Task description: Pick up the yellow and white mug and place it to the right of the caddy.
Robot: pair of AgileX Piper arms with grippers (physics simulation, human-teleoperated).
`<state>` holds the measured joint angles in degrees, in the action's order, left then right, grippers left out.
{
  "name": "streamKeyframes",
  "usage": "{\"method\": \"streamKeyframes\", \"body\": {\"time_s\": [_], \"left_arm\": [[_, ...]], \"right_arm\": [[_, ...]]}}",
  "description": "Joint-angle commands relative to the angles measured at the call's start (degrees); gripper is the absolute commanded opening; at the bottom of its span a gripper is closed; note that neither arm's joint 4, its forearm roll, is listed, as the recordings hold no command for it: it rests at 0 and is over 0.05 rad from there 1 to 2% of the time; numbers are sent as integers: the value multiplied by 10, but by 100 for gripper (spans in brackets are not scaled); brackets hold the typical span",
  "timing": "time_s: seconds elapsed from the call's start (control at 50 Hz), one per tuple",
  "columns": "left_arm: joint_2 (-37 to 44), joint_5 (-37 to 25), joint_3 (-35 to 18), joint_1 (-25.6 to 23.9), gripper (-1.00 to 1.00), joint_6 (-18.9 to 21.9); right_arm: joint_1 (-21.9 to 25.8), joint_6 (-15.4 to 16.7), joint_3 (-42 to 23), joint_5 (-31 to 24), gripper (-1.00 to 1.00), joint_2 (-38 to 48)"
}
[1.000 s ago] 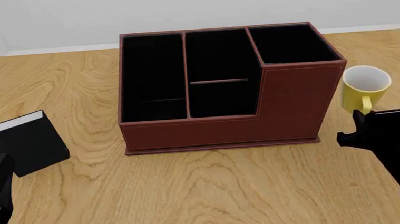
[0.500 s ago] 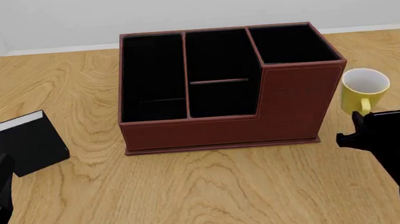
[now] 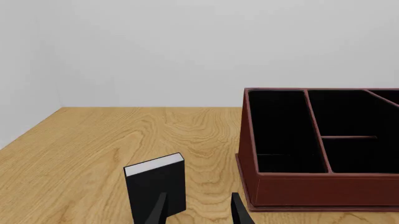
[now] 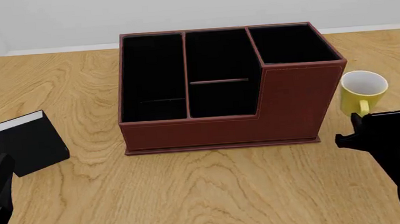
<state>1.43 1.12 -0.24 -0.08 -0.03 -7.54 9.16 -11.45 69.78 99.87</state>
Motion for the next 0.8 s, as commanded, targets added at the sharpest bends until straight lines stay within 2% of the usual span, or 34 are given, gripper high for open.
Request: {"method": "streamKeyframes", "body": {"time_s": [0.02, 0.8], "left_arm": [[0, 0, 0, 0, 100, 0], [0, 0, 0, 0, 100, 0]], "right_arm": [[0, -5, -3, 1, -100, 2], [-1, -3, -22, 1, -100, 44]]}}
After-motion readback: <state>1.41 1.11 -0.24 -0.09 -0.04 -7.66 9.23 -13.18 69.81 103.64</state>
